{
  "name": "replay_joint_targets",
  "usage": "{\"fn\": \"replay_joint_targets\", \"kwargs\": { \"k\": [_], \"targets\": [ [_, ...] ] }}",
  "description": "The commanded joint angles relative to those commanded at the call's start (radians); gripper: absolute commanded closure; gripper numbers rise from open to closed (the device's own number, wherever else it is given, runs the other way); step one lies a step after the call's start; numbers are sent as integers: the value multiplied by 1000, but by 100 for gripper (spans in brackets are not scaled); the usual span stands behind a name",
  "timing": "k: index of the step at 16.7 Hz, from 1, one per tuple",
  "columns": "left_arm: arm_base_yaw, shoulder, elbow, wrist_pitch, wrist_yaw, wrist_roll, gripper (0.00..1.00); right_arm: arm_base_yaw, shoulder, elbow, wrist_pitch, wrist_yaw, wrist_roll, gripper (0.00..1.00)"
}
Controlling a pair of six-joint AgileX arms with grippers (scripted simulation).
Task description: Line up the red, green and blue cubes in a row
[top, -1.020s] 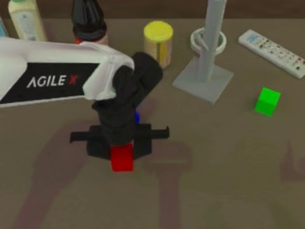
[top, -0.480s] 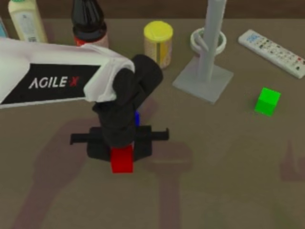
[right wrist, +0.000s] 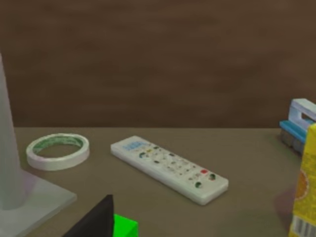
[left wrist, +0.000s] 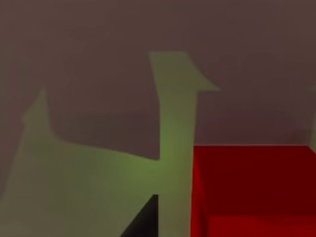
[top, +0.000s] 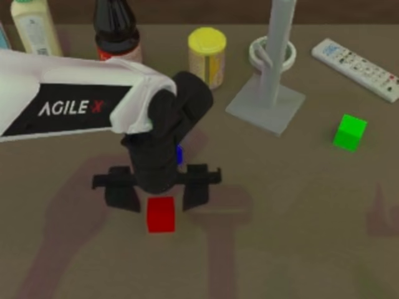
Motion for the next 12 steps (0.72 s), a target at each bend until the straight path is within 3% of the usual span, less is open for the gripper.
{"fn": "replay_joint_targets", "kwargs": {
  "k": [12],
  "targets": [
    [4,-13,33,-42,0,-5,0,0,0,0,0,0,0,0]
  ]
}}
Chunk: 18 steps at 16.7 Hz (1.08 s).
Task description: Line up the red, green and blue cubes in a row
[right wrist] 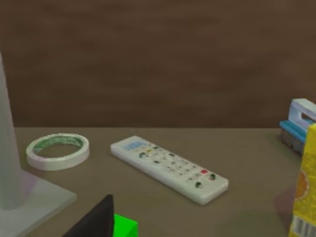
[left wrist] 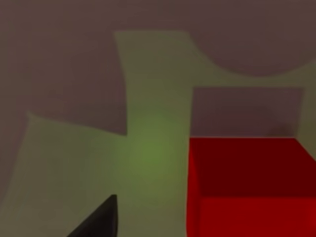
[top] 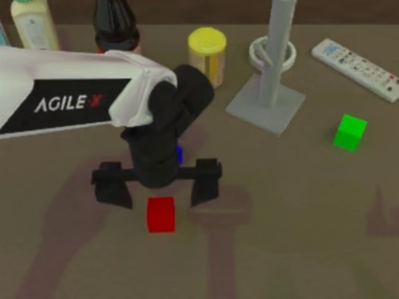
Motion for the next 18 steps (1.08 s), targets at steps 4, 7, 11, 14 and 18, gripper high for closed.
{"fn": "replay_joint_targets", "kwargs": {
  "k": [4,7,11,14,18],
  "targets": [
    [8,-53,93,-164,0,-4,0,0,0,0,0,0,0,0],
    [11,-81,129,-214,0,-3,0,0,0,0,0,0,0,0],
    [5,-78,127,-212,0,-2,0,0,0,0,0,0,0,0],
    [32,-131,79,-180,-4,0,0,3,61,61,-37,3,-30,0],
    [128,-335,-88,-67,-12,13,0,19,292,279,-175,6,-133,0]
  ]
}}
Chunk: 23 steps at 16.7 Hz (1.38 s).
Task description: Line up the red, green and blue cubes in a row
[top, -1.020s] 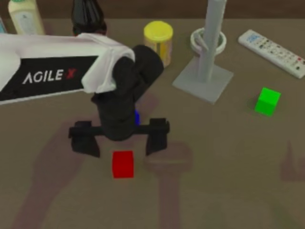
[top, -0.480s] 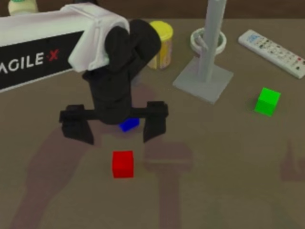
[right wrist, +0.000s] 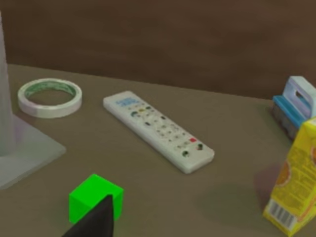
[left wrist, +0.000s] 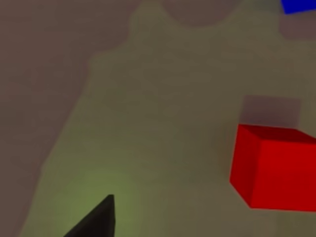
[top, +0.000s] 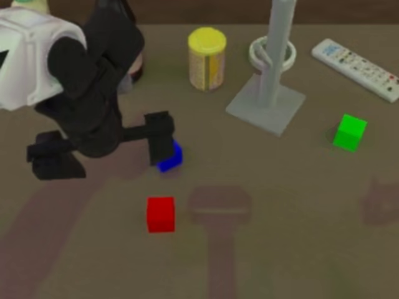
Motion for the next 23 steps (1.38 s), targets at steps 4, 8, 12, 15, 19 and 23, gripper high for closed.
{"fn": "replay_joint_targets", "kwargs": {
  "k": [4,8,12,15,19,23],
  "targets": [
    [138,-342,-265,175,-5,53,0,28,379,327,-217,0,-150,0],
    [281,-752,-582,382,-6,163,0,63,834,713,-478,-3,-325,0],
    [396,-1114,-867,583,-1,312,0,97,1292,1098,-734,-5,-499,0],
    [459,-1320,-1030,721,9,428,0,118,1592,1356,-896,-5,-612,0],
    [513,-1536,-1173,870,24,562,0,139,1885,1620,-1046,-4,-725,0],
    [532,-1634,-1229,946,32,634,0,148,2017,1748,-1111,-2,-779,0]
  ]
}}
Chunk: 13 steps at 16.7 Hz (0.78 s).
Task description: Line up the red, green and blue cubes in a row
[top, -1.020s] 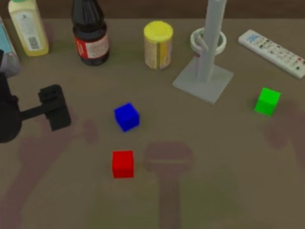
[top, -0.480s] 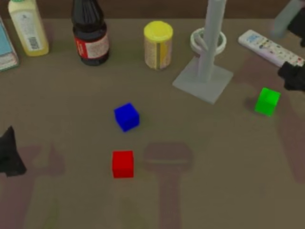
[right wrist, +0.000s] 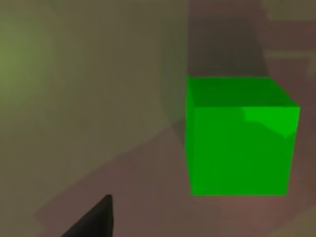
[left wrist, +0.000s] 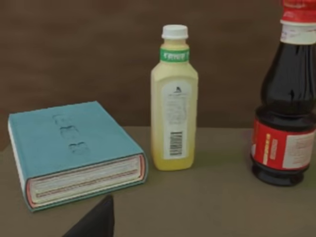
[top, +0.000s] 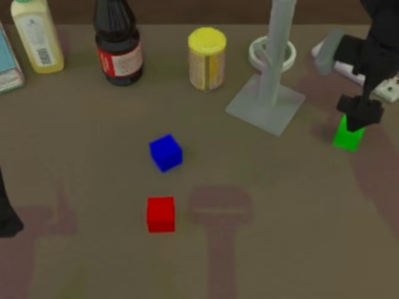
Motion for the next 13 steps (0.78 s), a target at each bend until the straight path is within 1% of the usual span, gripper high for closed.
{"fn": "replay_joint_targets", "kwargs": {
  "k": [7,13],
  "targets": [
    [1,-5,-3,4,0,4,0,-2,9,-12,16,0,-4,0],
    [1,-5,-3,4,0,4,0,1,62,-174,240,1,-1,0]
  ]
}}
